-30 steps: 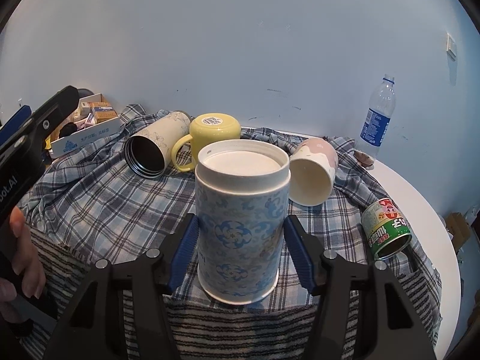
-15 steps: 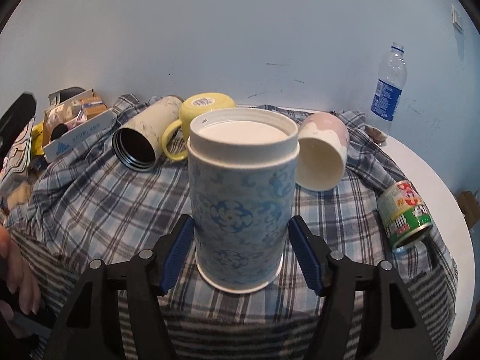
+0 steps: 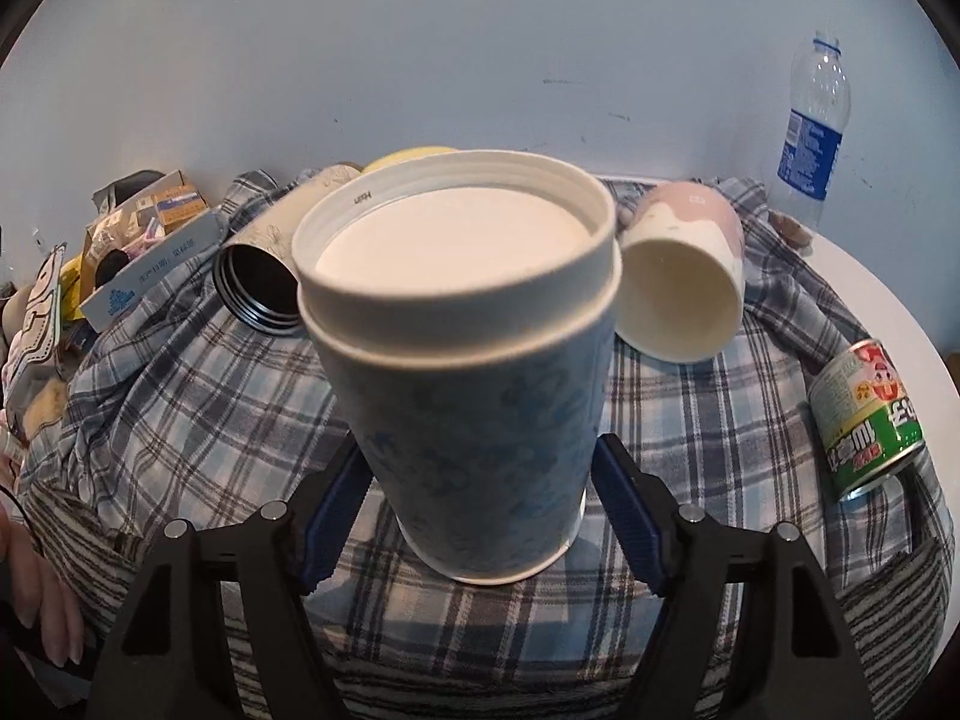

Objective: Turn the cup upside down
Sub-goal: 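Lift the paper cup with the right tool and rotate it over, then lower the inverted paper cup onto the cloth with the right tool, then open the right tool and pull it back from the cup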

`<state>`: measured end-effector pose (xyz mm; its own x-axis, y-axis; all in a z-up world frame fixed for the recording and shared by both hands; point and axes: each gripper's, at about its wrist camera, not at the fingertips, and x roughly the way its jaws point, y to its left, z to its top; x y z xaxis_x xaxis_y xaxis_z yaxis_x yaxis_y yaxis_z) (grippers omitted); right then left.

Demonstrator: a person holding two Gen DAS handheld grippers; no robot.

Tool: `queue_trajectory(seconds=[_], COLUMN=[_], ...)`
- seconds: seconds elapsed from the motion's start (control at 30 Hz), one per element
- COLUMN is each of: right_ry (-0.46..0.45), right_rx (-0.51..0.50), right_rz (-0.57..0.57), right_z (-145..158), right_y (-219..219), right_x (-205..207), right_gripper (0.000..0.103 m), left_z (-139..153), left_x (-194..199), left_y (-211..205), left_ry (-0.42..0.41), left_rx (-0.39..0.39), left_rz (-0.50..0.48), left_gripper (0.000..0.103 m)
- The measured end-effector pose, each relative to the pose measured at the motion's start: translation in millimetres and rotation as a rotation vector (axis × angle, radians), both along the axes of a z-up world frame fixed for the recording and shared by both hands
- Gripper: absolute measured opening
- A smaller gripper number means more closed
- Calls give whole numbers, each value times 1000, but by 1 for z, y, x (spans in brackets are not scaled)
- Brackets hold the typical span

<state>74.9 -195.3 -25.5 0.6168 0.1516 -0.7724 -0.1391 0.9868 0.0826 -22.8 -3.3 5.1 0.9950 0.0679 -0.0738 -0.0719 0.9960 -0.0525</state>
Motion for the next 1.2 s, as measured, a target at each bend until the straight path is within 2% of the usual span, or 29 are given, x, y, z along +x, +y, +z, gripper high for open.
queue_trajectory(seconds=[0.2,0.3,0.43,0.57,0.6,0.67,0.73,0.87,1.0,1.2], right_ry=[-76,-61,21,34,23,-44,-106,-174,-285,-495], right_rx=[8,13,-25,7,7,16,41,47,58,-16], right_rz=[87,104,90,101,94,65,59,71,74,49], right_z=[15,6,-14,-10,-7,4,15,33,51,61], right_y=[25,34,38,32,30,24,17,4,-16,-31], right_x=[-1,4,12,10,8,1,-8,-20,-31,-50], right_gripper=[73,74,75,76,81,93,100,100,103,103], left_z=[1,1,1,2,2,2,2,3,4,5], left_x=[3,5,5,6,5,5,5,3,3,1], left_y=[10,13,12,10,10,10,11,9,5,4], left_ry=[18,25,30,28,27,26,24,13,7,1], left_rx=[-38,-52,-51,-43,-43,-44,-46,-41,-24,-30], left_rz=[28,30,27,22,22,19,15,2,-10,-64], left_gripper=[103,103,103,103,103,103,103,103,103,103])
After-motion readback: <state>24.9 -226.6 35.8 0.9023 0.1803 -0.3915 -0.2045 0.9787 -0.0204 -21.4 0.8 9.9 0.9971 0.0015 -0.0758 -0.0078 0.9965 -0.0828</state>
